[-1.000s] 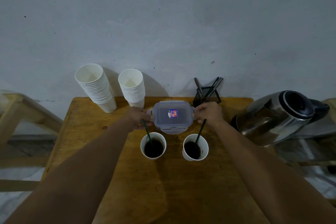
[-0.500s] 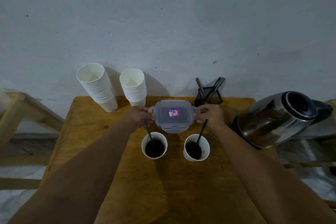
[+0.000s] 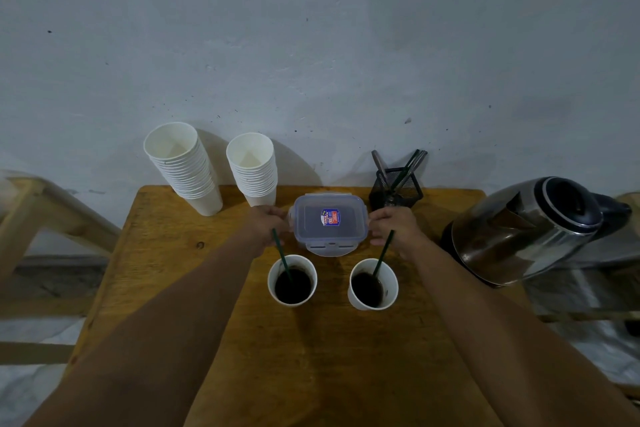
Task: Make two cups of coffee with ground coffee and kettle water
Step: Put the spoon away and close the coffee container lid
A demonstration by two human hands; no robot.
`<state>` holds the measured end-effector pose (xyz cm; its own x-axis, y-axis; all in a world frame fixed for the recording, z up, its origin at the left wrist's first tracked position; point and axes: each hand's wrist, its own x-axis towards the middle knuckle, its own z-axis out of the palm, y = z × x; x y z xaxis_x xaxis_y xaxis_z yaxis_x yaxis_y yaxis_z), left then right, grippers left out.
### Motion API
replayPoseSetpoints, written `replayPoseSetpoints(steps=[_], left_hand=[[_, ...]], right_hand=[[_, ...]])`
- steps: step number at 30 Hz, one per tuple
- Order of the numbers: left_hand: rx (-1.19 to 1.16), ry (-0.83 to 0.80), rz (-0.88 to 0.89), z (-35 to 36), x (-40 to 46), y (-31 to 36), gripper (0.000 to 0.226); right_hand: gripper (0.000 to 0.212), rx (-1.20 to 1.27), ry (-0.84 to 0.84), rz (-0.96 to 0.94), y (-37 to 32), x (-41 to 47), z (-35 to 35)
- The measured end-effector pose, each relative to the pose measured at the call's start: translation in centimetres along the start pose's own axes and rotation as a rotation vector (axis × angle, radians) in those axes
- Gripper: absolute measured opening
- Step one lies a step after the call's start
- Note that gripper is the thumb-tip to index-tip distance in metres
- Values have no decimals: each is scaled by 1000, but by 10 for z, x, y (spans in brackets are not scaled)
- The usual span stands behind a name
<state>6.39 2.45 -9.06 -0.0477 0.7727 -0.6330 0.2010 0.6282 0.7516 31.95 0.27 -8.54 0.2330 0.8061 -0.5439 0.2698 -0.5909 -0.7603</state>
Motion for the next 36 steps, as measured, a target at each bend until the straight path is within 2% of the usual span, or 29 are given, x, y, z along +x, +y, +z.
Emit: replayPoseSetpoints(steps=[3, 9, 13, 18, 26, 33, 36], left_hand=[[60, 45, 36, -1, 5, 2, 19], [-57, 41, -6, 3, 5, 3, 14], [-128, -40, -31, 9, 5, 4, 36], [-80, -34, 35, 7, 5, 4, 45], [-66, 39, 165, 6, 3, 7, 28], [-124, 56, 136, 5, 0, 11, 25], [-116, 40, 116, 5, -2, 8, 32]], right_hand=[[11, -30, -16, -2, -1, 2, 1], [12, -48, -9, 20, -3, 4, 4], [28, 108, 35, 39, -2, 2, 3], [36, 124, 46, 51, -2, 3, 6], [22, 86, 113, 25, -5, -1, 5], [18, 177, 133, 38, -7, -3, 7], [20, 156, 130, 31, -6, -4, 8]])
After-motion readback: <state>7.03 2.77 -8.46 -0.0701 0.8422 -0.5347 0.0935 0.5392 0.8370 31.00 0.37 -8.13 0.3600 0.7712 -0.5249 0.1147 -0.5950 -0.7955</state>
